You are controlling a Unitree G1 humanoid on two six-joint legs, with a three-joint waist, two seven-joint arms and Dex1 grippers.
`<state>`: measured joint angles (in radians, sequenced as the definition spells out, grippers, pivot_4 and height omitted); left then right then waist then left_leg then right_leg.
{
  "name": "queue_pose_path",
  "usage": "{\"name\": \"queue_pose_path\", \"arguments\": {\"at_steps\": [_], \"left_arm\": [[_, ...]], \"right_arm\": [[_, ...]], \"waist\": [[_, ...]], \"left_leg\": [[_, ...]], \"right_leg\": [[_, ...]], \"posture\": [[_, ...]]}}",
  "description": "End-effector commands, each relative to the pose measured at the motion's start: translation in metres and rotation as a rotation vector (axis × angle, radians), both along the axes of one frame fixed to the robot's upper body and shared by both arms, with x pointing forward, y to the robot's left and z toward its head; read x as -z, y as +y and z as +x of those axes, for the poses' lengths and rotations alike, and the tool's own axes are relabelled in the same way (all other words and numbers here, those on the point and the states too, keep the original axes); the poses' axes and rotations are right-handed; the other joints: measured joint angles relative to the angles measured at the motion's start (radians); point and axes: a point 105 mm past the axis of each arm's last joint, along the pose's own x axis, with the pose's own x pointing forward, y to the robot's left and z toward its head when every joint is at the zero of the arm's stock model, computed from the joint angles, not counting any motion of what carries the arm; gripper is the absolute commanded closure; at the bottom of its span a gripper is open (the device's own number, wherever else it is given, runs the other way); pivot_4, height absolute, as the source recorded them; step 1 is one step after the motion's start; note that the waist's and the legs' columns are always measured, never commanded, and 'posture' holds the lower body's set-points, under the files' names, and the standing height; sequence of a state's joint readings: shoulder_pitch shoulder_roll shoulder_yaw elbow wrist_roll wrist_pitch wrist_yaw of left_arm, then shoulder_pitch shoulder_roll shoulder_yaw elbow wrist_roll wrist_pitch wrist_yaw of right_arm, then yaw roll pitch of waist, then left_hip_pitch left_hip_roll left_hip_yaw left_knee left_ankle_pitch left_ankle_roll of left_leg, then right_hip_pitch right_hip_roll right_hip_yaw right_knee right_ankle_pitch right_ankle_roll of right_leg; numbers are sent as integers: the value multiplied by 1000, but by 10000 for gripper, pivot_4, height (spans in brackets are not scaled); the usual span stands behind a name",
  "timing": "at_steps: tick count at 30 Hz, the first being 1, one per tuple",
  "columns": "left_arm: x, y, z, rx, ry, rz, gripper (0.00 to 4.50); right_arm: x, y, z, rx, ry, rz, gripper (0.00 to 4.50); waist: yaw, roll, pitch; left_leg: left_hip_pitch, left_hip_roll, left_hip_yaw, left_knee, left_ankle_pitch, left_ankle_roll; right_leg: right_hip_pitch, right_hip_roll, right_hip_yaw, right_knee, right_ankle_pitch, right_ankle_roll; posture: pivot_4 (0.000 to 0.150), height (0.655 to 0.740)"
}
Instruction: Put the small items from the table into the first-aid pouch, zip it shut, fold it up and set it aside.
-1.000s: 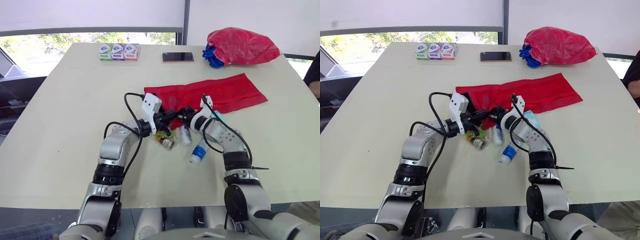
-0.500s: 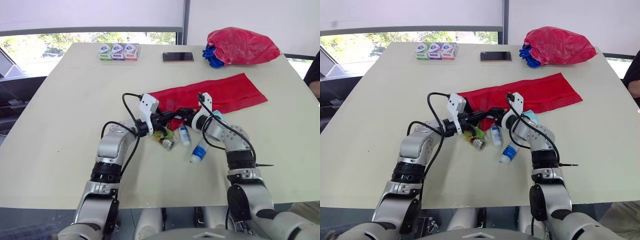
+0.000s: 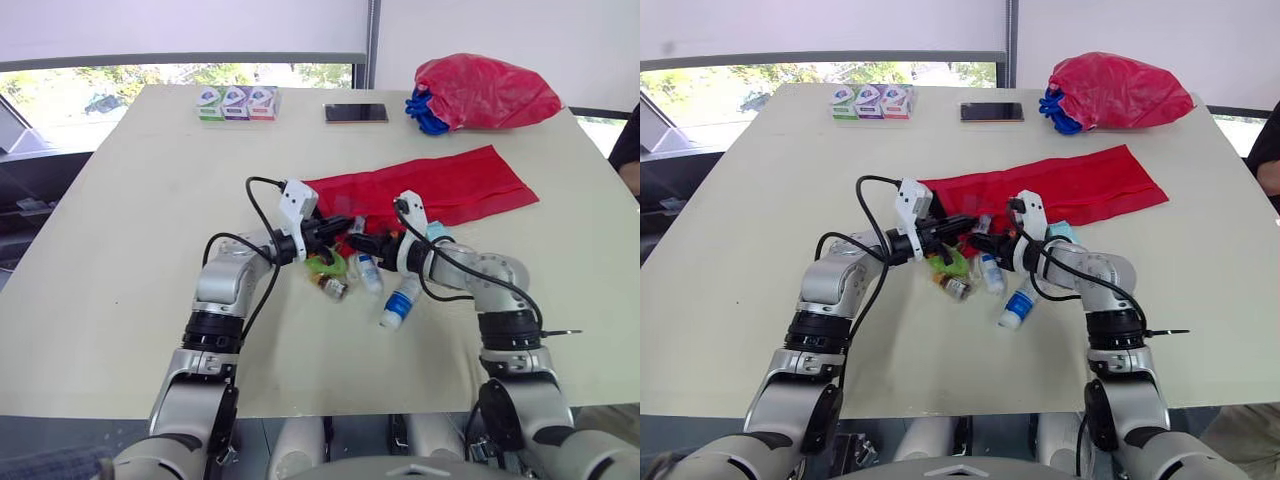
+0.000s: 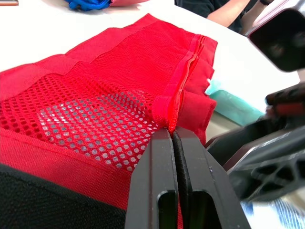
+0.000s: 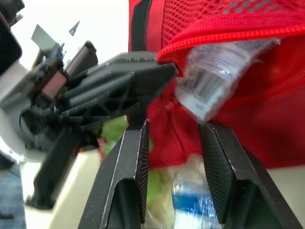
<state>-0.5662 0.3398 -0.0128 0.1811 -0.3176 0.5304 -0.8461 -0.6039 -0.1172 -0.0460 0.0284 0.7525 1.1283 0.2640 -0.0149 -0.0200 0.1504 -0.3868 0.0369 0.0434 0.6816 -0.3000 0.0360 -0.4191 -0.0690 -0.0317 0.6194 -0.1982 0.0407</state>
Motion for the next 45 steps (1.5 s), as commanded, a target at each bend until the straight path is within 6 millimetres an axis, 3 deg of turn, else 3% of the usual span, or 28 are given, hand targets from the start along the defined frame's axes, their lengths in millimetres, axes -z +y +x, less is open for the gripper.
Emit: {"name": "queue_pose_path", "arguments": {"at_steps": [1, 4, 9, 18, 29, 34, 41, 45], "left_arm": [[-12, -4, -1, 41, -47, -3, 45000], [-10, -4, -1, 49, -47, 7, 45000], [-9, -2, -2, 51, -45, 9, 45000], [-9, -4, -3, 65, -40, 9, 45000], [-2, -9, -11, 79, -20, 4, 45000], [0, -7, -12, 70, -15, 7, 45000], [-1, 9, -6, 20, -37, 47, 45000], [-3, 38, 4, -42, -48, 119, 45000]], "right_arm": [[-18, 0, -1, -20, -110, 9, 33320], [-24, -3, 5, -9, -209, -44, 43830], [-29, 4, 5, -68, -357, -143, 43830], [-7, 25, 14, -108, -416, -271, 43830], [-24, 54, 46, -9, -543, -214, 43830], [-25, 48, 51, 30, -568, -192, 43830], [-16, 23, 21, -94, -588, -234, 43830], [-46, -4, -2, -104, -697, -198, 43830]], "waist": [[-1, 0, 0], [-1, 0, 0], [-1, 0, 0], [0, 0, 0], [-3, 0, 0], [-2, 0, 0], [0, 0, 0], [-1, 0, 0]], "left_leg": [[0, 0, 0, 0, 0, 0], [0, 0, 0, 0, 0, 0], [0, 0, 0, 0, 0, 0], [0, 0, 0, 0, 0, 0], [1, 0, 1, 0, 0, -1], [1, 0, 1, 0, 1, -2], [0, 0, 1, 0, 2, -4], [1, 0, 1, 0, 0, -1]], "right_leg": [[0, 0, 0, 0, 0, 0], [0, 1, 0, 0, 0, 0], [0, 1, 0, 0, 0, 0], [0, 1, 0, 0, 0, 0], [0, 1, 0, 0, 0, 0], [0, 1, 0, 0, 0, 0], [0, 0, 0, -1, 0, 0], [0, 1, 0, 0, 0, 0]], "posture": [[1500, 7400], [1500, 7400], [1500, 7400], [1500, 7400], [1500, 7400], [1500, 7400], [1500, 7400], [1500, 7400]]}}
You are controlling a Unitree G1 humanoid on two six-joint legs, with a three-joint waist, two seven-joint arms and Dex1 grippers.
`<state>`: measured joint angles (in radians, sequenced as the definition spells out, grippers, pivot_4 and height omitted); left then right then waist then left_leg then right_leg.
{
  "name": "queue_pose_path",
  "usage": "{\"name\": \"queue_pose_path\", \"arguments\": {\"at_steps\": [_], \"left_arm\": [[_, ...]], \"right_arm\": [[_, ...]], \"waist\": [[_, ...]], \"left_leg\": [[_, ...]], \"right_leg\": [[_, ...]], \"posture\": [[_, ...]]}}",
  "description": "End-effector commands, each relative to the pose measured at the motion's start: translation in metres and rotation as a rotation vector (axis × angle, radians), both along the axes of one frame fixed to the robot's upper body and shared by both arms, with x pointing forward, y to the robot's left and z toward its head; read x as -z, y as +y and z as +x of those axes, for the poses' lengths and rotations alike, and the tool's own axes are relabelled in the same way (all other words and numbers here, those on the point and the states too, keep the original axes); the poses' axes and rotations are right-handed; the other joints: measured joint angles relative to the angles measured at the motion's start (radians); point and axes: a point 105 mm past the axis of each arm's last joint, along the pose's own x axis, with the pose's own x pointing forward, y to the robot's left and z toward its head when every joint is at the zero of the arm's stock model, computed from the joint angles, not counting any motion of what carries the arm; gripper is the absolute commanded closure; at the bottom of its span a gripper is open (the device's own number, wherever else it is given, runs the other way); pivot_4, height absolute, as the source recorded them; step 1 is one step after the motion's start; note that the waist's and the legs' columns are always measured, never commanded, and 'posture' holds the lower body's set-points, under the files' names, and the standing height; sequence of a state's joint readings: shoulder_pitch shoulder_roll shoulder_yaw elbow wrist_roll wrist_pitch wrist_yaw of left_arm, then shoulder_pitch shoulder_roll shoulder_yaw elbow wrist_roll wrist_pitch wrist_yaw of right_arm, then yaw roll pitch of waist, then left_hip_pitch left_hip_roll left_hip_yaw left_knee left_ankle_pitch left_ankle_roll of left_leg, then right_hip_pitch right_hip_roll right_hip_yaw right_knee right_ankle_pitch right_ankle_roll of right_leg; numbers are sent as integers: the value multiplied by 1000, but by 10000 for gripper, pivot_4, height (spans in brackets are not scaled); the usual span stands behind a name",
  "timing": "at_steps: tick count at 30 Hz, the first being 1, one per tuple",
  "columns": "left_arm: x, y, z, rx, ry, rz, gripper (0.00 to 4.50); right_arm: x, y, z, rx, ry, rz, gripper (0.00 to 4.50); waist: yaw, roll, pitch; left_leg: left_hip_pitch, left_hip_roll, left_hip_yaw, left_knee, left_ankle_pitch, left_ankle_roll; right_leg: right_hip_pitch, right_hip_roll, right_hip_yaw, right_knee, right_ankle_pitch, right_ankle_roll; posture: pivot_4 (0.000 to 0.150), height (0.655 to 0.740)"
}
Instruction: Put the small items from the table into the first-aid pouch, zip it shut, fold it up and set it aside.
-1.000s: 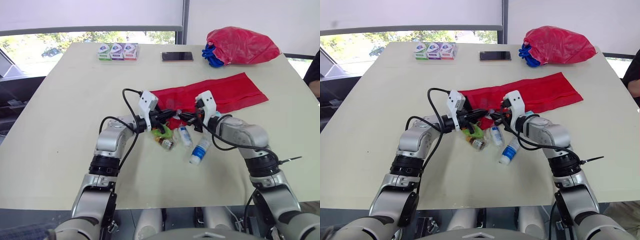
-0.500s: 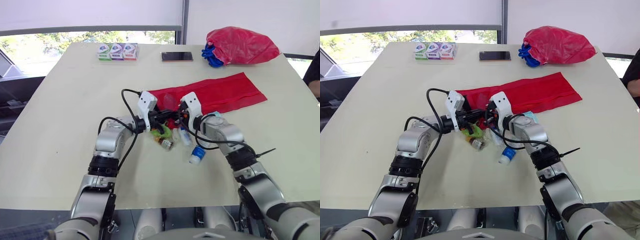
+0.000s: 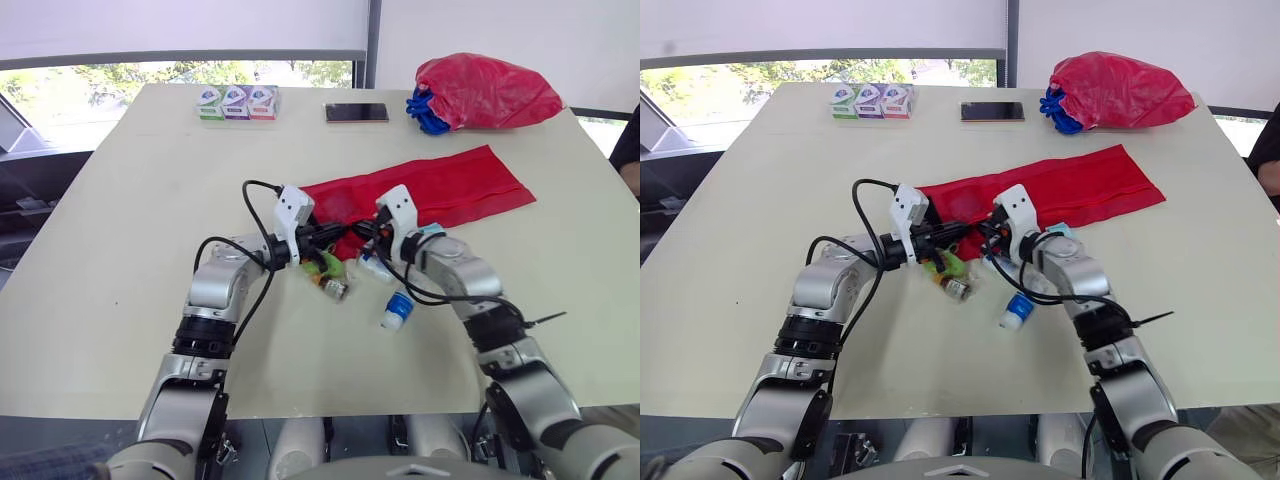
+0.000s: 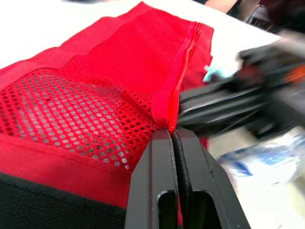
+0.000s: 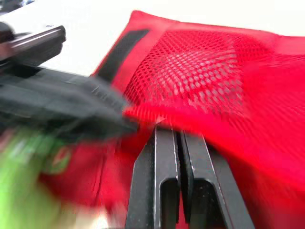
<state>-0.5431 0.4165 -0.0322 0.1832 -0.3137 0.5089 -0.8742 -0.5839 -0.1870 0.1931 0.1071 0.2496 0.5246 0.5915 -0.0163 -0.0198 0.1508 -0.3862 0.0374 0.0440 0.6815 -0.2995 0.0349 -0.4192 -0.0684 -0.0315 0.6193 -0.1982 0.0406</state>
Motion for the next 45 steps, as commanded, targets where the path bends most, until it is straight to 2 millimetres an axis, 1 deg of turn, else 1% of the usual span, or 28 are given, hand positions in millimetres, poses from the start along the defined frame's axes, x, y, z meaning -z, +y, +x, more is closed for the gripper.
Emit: {"name": "queue_pose_path", "arguments": {"at_steps": [1, 4, 6, 7, 9, 11, 12, 15, 16, 18, 19, 20, 21, 23, 24, 25, 26, 27, 28, 29, 31, 34, 37, 39, 42, 45], "left_arm": [[-10, 27, 9, -52, -51, 60, 45000], [-11, 44, 11, -74, -46, 86, 45000], [-7, 62, 11, -90, -43, 145, 45000], [-6, 74, 10, -108, -37, 179, 45000], [-3, 92, 7, -125, -32, 234, 45000], [-3, 110, 4, -145, -24, 278, 45000], [-2, 123, 4, -168, -31, 326, 45000], [-3, 148, 6, -220, -54, 416, 45000], [-3, 156, 7, -234, -65, 452, 45000], [-5, 166, 11, -259, -90, 492, 45000], [-9, 169, 15, -281, -110, 495, 38675], [-12, 170, 18, -299, -124, 490, 35805], [-13, 171, 21, -306, -133, 489, 31761], [-17, 166, 26, -297, -166, 490, 22935], [-19, 163, 27, -286, -185, 486, 16918], [-22, 157, 27, -255, -204, 477, 12958], [-25, 152, 27, -226, -220, 468, 7750], [-29, 146, 27, -197, -242, 460, 3316], [-32, 142, 27, -174, -265, 458, 701], [-36, 138, 27, -157, -285, 455, 701], [-45, 123, 31, -117, -326, 426, 701], [-49, 92, 34, -36, -344, 392, 701], [-38, 59, 40, 25, -360, 401, 701], [-29, 41, 46, 46, -365, 427, 701], [-20, 22, 54, 51, -356, 428, 701], [-8, 12, 58, 80, -344, 487, 701]], "right_arm": [[-43, -14, -24, -66, -124, 60, 43830], [-49, -37, -33, -34, -174, 29, 43830], [-55, -57, -44, -17, -230, 15, 43830], [-61, -67, -54, -20, -265, 35, 43830], [-68, -80, -67, -19, -304, 52, 43830], [-69, -91, -78, -18, -322, 44, 43830], [-69, -97, -85, -21, -328, 34, 43830], [-72, -107, -97, -27, -335, 41, 43830], [-74, -111, -101, -29, -337, 52, 41648], [-75, -117, -107, -39, -336, 55, 35500], [-75, -121, -111, -47, -333, 52, 29877], [-76, -123, -113, -52, -331, 51, 25247], [-77, -125, -115, -59, -328, 53, 21039], [-79, -126, -117, -61, -326, 59, 11867], [-80, -127, -117, -58, -323, 61, 5548], [-79, -128, -117, -54, -320, 55, 1503], [-79, -128, -117, -52, -317, 49, 0], [-78, -129, -117, -45, -318, 41, 0], [-78, -129, -117, -41, -318, 36, 0], [-77, -129, -117, -39, -318, 32, 0], [-76, -127, -117, -38, -318, 30, 0], [-77, -123, -117, -41, -320, 43, 0], [-77, -121, -117, -37, -313, 47, 0], [-75, -124, -114, 4, -314, 41, 0], [-74, -127, -109, 67, -311, 32, 0], [-71, -128, -108, 84, -307, 5, 0]], "waist": [[0, 0, 0], [1, -1, 0], [2, 0, 0], [3, -1, 0], [3, -1, 1], [-1, -1, 1], [-1, -1, 1], [3, -3, 1], [4, -3, 1], [4, -4, 1], [5, -4, 1], [7, -4, 1], [7, -4, 1], [7, -4, 2], [7, -4, 2], [8, -4, 2], [10, -4, 2], [10, -4, 2], [12, -5, 2], [13, -5, 2], [17, -6, 2], [30, -6, 3], [32, -7, 3], [33, -7, 3], [32, -8, 3], [28, -8, 4]], "left_leg": [[0, 0, 0, 0, 0, 0], [1, 1, 0, 0, 0, 0], [2, 1, 0, 0, 0, 0], [1, 1, 1, 0, 0, 0], [1, 1, 1, 0, 0, 0], [1, 1, 1, -1, 0, 0], [2, 1, 2, -1, 0, 0], [3, 1, 3, -1, 0, 0], [3, 2, 3, -1, 0, 0], [3, 2, 3, -1, 0, 0], [3, 2, 3, -1, 0, 0], [3, 2, 3, -1, 0, 0], [4, 2, 3, 0, 0, 0], [3, 2, 3, 0, 0, 0], [3, 2, 4, 0, 0, 0], [3, 2, 4, 0, 0, 0], [3, 2, 4, 0, 0, 0], [3, 1, 4, 0, 0, 0], [2, 1, 4, 0, 0, 0], [2, 1, 5, 0, 0, 0], [1, 1, 5, 0, 0, 0], [0, 0, 6, 1, 0, 0], [0, 0, 5, 2, 0, 0], [0, -1, 5, 3, 0, 0], [0, -1, 4, 3, 0, 0], [0, -1, 4, 3, 0, 0]], "right_leg": [[0, 0, 0, 0, 0, 0], [0, 1, 0, 1, 0, 0], [0, 1, 0, 1, 0, 0], [0, 1, 0, 1, 0, 0], [0, 1, 0, 0, -1, 0], [0, 1, 1, 0, -1, 0], [0, 1, 2, 0, -1, 0], [1, 1, 1, 0, -3, 2], [0, 1, 1, 0, -4, 0], [0, 1, 2, 1, -4, 0], [0, 1, 2, 1, -4, 0], [0, 1, 2, 1, -4, 0], [1, 1, 2, 1, -4, 0], [1, 1, 2, 1, -4, 0], [1, 1, 2, 1, -3, -1], [1, 1, 2, 1, -3, -1], [1, 1, 2, 1, -3, -1], [1, 1, 2, 1, -2, -1], [1, 1, 1, 1, -1, -1], [1, 1, 1, 1, -1, 0], [1, 1, 1, 0, -1, 0], [1, 1, 0, -1, 0, 0], [2, 1, 0, -1, -1, 0], [2, 1, 1, -1, -1, 1], [3, 2, 1, 0, 0, 1], [3, 2, 1, 0, -1, 1]], "posture": [[1500, 7400], [1500, 7400], [1500, 7400], [1500, 7400], [1500, 7400], [1500, 7400], [1500, 7400], [1500, 7400], [1500, 7400], [1500, 7400], [1500, 7400], [1500, 7400], [1500, 7400], [1500, 7400], [1500, 7400], [1500, 7400], [1500, 7400], [1500, 7400], [1500, 7400], [1500, 7400], [1500, 7400], [1500, 7400], [1500, 7400], [1500, 7400], [1500, 7400], [1500, 7400]]}}
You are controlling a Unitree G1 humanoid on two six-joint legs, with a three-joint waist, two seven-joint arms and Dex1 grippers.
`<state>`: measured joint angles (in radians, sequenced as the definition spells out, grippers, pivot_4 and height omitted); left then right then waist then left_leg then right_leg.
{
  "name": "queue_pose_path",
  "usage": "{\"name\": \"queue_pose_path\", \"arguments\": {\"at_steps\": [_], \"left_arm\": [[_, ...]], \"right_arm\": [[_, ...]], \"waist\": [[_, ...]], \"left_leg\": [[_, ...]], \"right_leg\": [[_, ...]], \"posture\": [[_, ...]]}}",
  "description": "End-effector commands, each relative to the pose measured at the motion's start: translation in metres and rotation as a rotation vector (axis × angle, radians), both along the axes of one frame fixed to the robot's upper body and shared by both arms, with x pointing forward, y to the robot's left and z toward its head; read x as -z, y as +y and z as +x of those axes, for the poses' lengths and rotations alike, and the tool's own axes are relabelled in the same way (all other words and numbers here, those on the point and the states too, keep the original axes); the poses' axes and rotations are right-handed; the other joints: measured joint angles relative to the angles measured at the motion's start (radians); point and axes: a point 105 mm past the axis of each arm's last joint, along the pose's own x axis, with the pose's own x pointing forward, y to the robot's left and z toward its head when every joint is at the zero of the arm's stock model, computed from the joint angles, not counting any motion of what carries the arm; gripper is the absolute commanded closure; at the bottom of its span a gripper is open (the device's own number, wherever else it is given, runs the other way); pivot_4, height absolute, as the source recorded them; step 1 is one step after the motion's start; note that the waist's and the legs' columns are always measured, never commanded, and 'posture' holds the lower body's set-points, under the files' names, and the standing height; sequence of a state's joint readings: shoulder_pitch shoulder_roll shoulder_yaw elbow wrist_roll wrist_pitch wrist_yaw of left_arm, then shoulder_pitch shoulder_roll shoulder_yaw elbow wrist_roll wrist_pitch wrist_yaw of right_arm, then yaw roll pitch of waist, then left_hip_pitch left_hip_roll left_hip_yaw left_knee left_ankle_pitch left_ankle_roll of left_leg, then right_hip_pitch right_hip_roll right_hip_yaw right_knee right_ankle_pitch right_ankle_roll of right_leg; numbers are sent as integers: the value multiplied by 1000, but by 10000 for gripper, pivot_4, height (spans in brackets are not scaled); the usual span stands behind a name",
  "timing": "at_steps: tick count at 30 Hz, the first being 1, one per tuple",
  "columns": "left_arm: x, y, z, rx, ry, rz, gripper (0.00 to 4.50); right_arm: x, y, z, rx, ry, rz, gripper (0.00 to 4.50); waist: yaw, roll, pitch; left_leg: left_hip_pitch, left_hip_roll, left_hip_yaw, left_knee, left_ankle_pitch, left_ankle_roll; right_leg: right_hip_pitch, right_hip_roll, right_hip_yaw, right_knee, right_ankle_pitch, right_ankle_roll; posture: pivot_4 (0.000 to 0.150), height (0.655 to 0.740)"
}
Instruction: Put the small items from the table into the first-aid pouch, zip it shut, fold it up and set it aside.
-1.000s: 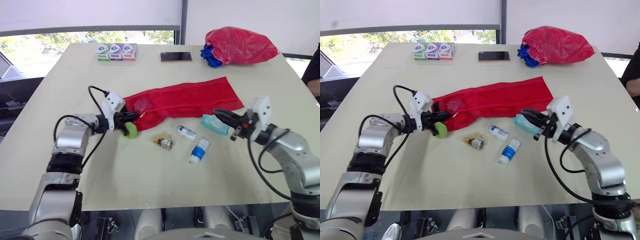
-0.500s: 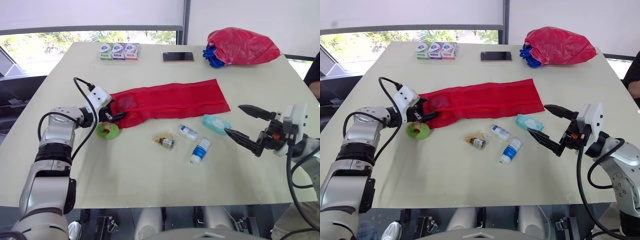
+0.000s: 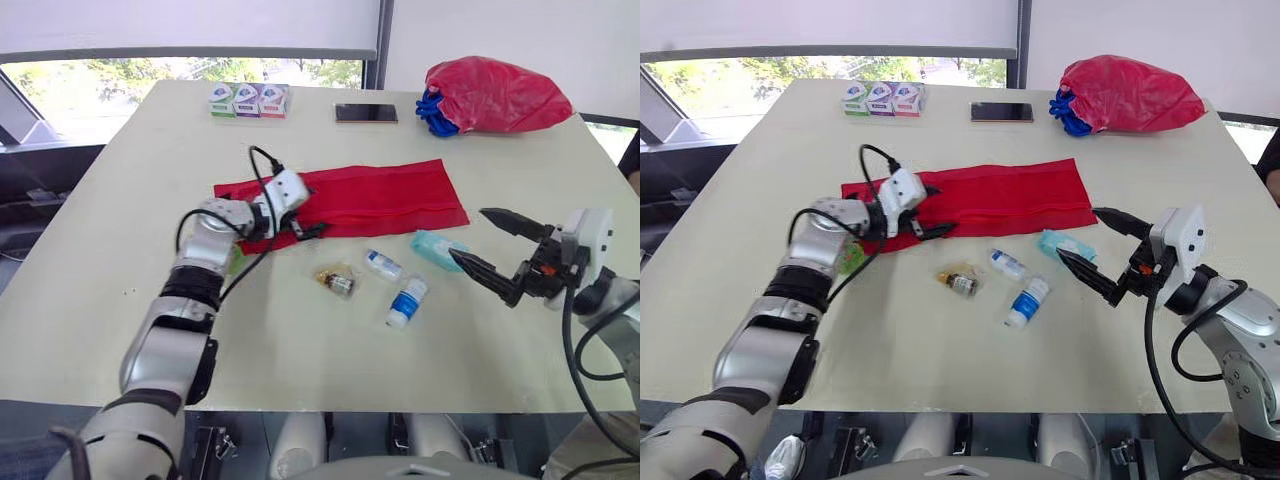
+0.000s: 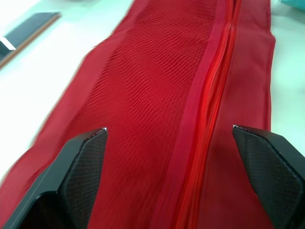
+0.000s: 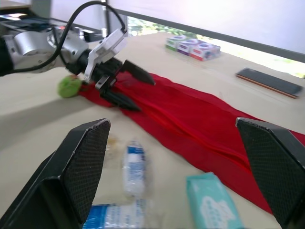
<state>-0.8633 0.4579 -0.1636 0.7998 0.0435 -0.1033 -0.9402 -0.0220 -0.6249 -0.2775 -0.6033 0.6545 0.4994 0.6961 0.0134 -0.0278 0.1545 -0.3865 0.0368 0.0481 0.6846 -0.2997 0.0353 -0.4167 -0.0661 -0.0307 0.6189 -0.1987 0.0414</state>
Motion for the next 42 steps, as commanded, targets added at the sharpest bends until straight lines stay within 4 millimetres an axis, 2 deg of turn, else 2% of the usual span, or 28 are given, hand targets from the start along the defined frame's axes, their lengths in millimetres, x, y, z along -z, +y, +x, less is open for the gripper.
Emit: {"name": "queue_pose_path", "arguments": {"at_steps": [1, 5, 6, 8, 15, 16, 21, 30, 37, 42], "left_arm": [[0, -5, 8, 7, -40, 75, 701], [2, -6, 18, -26, -75, 140, 701], [-1, -6, 22, -45, -90, 134, 2944], [-6, -8, 26, -63, -109, 120, 9496], [2, -12, 21, -7, -98, 133, 42318], [3, -12, 19, 4, -93, 130, 44321], [7, -6, 10, 73, -70, 132, 44321], [-2, 11, 5, 105, -59, 134, 44321], [-1, -2, -5, 194, -45, 89, 44321], [8, -23, -21, 325, -20, 55, 44321]], "right_arm": [[-6, 2, -3, 16, -38, -31, 0], [-10, 2, -3, 33, -54, -25, 0], [-11, 2, -3, 37, -56, -25, 0], [-11, 3, -4, 42, -57, -27, 0], [-6, 2, -8, 55, -38, -45, 0], [-6, 2, -8, 54, -34, -49, 0], [-6, 0, -14, 18, -24, -60, 0], [-6, -4, -18, -32, 1, -77, 0], [-4, -1, -19, -48, 9, -77, 0], [-4, 0, -19, -49, 9, -73, 0]], "waist": [[-2, 0, 0], [1, 0, 0], [1, 0, 0], [1, 0, 0], [1, 0, 0], [1, 0, 0], [1, 0, 0], [0, -1, 0], [2, -1, 0], [3, -1, 0]], "left_leg": [[0, 0, 0, 0, 0, 0], [1, 1, -1, 0, 0, 0], [1, 1, -1, 0, 0, 0], [1, 1, -1, 0, 0, 0], [1, 1, -1, 0, 0, 0], [1, 1, -1, 0, 0, 0], [1, 1, -1, 0, 0, 0], [1, 1, -1, 0, 0, 0], [1, 1, -1, 0, 0, 0], [1, 1, -1, 1, 0, 0]], "right_leg": [[0, 1, 0, 0, 0, 0], [0, 2, 0, 1, 0, 0], [0, 2, 0, 1, 0, 0], [1, 2, 1, 1, -1, 1], [1, 2, 1, 0, 0, 0], [1, 2, 1, 0, 0, 0], [1, 2, 1, 0, 0, 0], [1, 2, 1, 1, 0, 0], [1, 2, 1, 1, 0, 0], [1, 1, 1, 1, 0, 0]], "posture": [[1500, 7400], [1500, 7400], [1500, 7400], [1500, 7400], [1500, 7400], [1500, 7400], [1500, 7400], [1500, 7400], [1500, 7400], [1500, 7400]]}}
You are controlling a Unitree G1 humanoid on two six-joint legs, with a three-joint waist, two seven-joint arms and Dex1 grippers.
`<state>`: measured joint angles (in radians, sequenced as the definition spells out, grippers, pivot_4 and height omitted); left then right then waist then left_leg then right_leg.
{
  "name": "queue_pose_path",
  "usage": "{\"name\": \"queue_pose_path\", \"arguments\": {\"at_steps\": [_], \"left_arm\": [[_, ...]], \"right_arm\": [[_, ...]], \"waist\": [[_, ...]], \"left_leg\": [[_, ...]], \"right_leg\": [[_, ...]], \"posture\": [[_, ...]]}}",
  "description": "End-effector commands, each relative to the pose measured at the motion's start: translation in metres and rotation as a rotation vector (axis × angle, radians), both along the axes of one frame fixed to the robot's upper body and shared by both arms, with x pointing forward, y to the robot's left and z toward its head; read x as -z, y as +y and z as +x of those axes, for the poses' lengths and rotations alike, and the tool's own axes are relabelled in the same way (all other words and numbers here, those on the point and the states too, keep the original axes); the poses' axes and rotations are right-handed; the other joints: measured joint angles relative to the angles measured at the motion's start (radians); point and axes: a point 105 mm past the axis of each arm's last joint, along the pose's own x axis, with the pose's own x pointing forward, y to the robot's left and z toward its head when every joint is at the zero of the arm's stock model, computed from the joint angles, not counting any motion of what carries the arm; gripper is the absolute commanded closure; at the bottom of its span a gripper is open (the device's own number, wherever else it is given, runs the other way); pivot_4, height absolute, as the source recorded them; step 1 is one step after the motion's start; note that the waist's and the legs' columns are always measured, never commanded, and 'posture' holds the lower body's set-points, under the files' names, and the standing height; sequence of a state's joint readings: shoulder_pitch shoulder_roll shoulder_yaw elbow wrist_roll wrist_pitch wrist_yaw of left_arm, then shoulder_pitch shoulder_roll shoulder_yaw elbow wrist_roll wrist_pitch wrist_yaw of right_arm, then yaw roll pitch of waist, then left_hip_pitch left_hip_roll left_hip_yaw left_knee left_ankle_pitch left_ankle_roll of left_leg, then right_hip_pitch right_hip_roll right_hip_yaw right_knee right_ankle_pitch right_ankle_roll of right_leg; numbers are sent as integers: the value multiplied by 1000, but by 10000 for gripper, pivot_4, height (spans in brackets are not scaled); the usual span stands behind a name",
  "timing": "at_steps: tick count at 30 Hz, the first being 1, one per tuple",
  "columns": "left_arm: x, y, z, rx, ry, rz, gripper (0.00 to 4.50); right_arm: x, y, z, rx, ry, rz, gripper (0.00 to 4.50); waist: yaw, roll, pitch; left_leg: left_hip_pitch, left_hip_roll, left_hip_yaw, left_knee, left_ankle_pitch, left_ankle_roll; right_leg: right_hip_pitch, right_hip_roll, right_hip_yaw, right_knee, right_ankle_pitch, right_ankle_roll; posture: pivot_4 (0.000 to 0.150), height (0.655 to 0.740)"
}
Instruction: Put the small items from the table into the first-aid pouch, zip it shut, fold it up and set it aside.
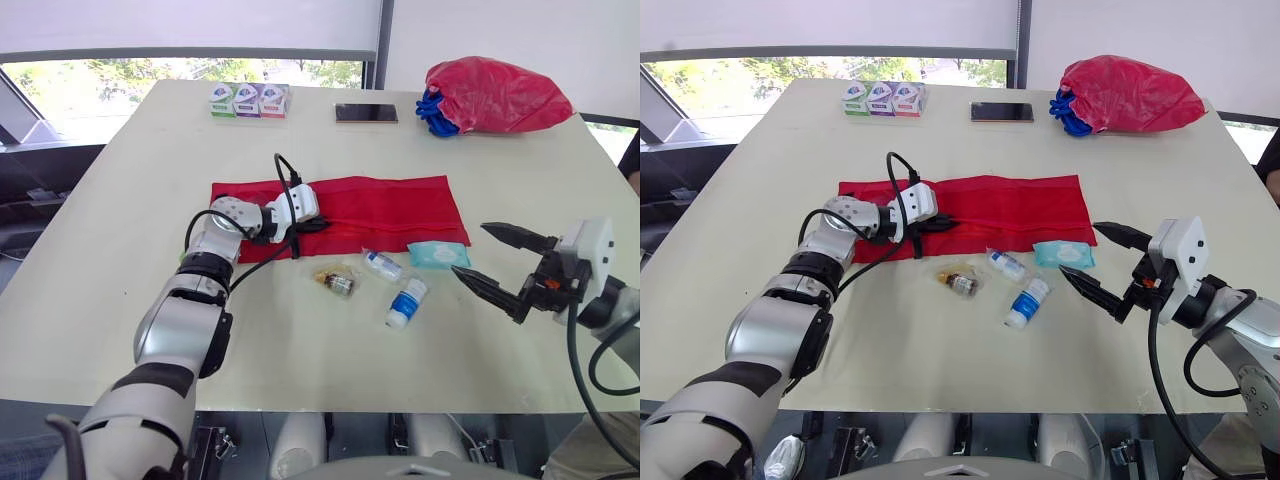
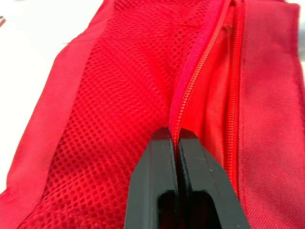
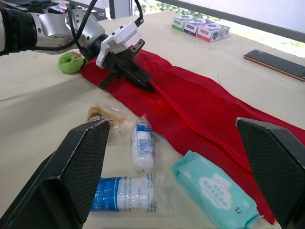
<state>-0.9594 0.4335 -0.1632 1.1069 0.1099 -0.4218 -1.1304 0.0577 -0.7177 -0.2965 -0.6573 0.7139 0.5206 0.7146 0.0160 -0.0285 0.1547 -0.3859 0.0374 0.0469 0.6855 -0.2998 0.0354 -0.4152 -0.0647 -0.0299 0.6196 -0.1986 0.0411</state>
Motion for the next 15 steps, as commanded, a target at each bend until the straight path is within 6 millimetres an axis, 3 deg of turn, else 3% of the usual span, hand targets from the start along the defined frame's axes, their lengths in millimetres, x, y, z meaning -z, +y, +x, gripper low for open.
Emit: {"name": "queue_pose_path", "arguments": {"at_steps": [1, 8, 15], "left_arm": [[-7, -19, -11, 121, -29, -42, 44321], [1, -30, -23, 205, -1, -24, 44321], [-13, -22, -3, 81, -71, -16, 44321]], "right_arm": [[-10, -1, -4, -2, -49, -6, 0], [-11, -1, -6, -4, -48, -12, 0], [-9, -10, -12, -1, -33, -53, 0]], "waist": [[0, 0, 0], [-1, 0, 0], [-1, 0, 0]], "left_leg": [[0, 0, 0, 0, 0, 0], [1, 0, 0, 0, 0, 0], [1, 0, 0, 1, 0, 0]], "right_leg": [[0, 0, 0, 0, 0, 0], [0, 0, 0, 1, 0, 0], [0, 0, 0, 1, 0, 0]], "posture": [[1500, 7400], [1500, 7400], [1500, 7400]]}}
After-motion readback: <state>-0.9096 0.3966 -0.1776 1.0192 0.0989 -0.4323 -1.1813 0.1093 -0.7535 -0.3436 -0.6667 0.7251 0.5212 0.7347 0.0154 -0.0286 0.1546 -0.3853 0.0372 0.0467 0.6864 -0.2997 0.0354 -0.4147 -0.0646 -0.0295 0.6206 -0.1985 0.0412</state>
